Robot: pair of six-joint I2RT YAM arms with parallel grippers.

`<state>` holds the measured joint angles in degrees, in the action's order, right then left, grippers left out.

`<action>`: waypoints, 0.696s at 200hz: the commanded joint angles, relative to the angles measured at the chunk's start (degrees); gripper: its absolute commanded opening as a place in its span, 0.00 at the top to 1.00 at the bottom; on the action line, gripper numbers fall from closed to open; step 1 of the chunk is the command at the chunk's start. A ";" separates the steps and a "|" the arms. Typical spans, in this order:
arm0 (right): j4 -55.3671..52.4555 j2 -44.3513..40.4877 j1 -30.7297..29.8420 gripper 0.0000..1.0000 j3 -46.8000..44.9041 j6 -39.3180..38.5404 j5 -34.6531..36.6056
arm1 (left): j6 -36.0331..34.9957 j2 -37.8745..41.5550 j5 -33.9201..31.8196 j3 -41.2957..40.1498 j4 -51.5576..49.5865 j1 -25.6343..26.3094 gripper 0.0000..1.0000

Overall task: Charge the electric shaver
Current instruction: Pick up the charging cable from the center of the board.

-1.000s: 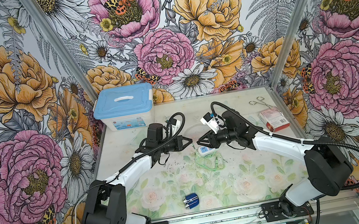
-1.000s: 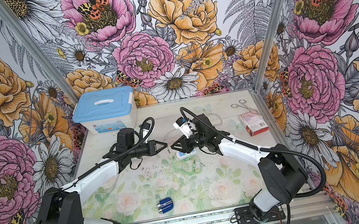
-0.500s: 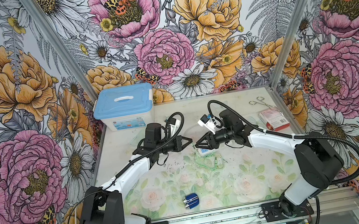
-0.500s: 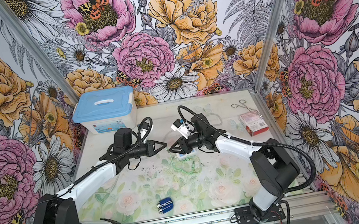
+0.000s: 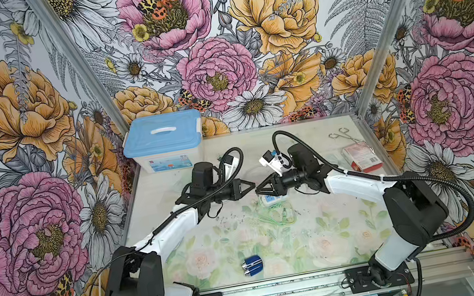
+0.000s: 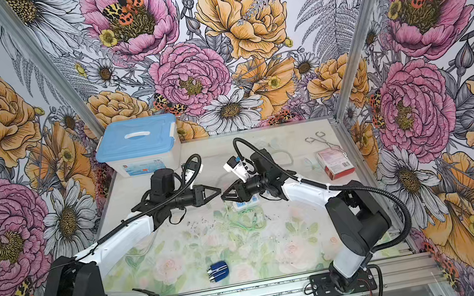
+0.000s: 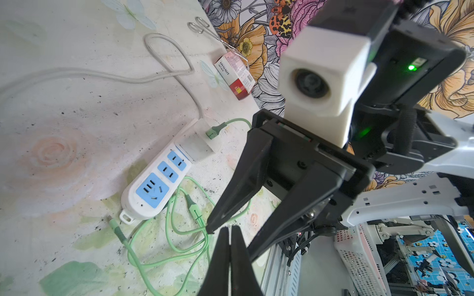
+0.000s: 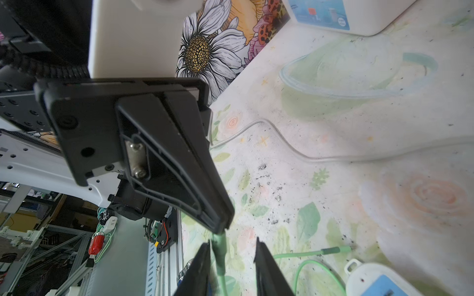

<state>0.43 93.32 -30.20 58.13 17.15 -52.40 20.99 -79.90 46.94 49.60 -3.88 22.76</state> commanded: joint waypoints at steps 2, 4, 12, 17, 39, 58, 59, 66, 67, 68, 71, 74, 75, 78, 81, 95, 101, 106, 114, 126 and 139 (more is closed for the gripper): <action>2.57 0.81 -0.64 0.71 1.99 0.23 -0.94 | 0.27 0.53 1.40 1.02 2.10 0.43 1.00; 2.61 0.86 -0.65 0.71 1.99 0.27 -0.95 | 0.41 0.53 1.40 1.06 2.12 0.50 1.00; 2.73 0.91 -0.72 0.72 2.10 0.34 -1.09 | 0.51 0.49 1.41 1.01 2.30 0.53 1.00; 2.81 0.98 -0.74 0.74 2.08 0.26 -1.12 | 0.45 0.46 1.49 1.02 2.39 0.44 1.00; 3.08 1.32 -1.01 0.76 2.19 0.52 -1.51 | 0.63 0.51 1.39 0.98 2.65 0.46 1.00; 3.18 1.43 -1.18 0.76 2.18 0.62 -1.65 | 0.71 0.36 1.47 0.94 2.92 0.41 1.00; 3.18 1.47 -1.23 0.76 2.17 0.66 -1.61 | 0.71 0.31 1.48 0.93 2.92 0.47 1.00; 3.33 1.54 -1.26 0.77 2.19 0.76 -1.56 | 0.81 0.28 1.47 1.07 2.91 0.52 1.00; 3.39 1.57 -1.26 0.77 2.18 0.77 -1.56 | 0.81 0.27 1.43 1.05 2.91 0.39 1.00; 3.37 1.59 -1.27 0.77 2.17 0.78 -1.56 | 0.81 0.27 1.46 1.03 2.96 0.46 1.00; 3.43 1.52 -1.27 0.77 2.18 0.85 -1.56 | 0.80 0.31 1.49 0.96 2.94 0.61 1.00; 3.44 1.56 -1.27 0.77 2.15 0.87 -1.65 | 0.83 0.35 1.49 0.94 2.96 0.61 1.00; 3.44 1.54 -1.27 0.78 2.16 0.87 -1.65 | 0.81 0.35 1.49 0.93 2.94 0.57 1.00; 3.52 1.52 -1.27 0.78 2.12 0.87 -1.61 | 0.80 0.36 1.49 0.93 2.96 0.58 1.00; 3.55 1.52 -1.27 0.80 2.08 0.91 -1.60 | 0.77 0.40 1.47 0.86 2.92 0.57 1.00; 3.62 1.44 -1.27 0.85 2.08 1.07 -1.37 | 0.76 0.53 1.40 0.77 2.91 0.48 1.00; 3.62 1.43 -1.27 0.87 2.07 1.07 -1.36 | 0.72 0.60 1.40 0.69 2.92 0.53 1.00; 3.62 1.34 -1.27 0.89 2.10 1.12 -1.21 | 0.64 0.62 1.40 0.67 2.83 0.41 1.00; 3.55 1.28 -1.27 0.91 1.99 1.14 -1.25 | 0.61 0.62 1.31 0.58 2.78 0.44 1.00; 3.36 1.18 -1.18 0.94 1.99 1.13 -1.13 | 0.56 0.64 1.23 0.25 2.74 0.28 1.00; 3.18 0.92 -1.18 0.97 1.90 1.16 -1.13 | 0.45 0.79 1.15 -0.02 2.75 0.09 1.00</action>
<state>2.48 94.28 -31.16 58.72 18.59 -53.95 21.04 -79.92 47.03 49.60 -2.81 23.00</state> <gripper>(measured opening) 0.107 0.045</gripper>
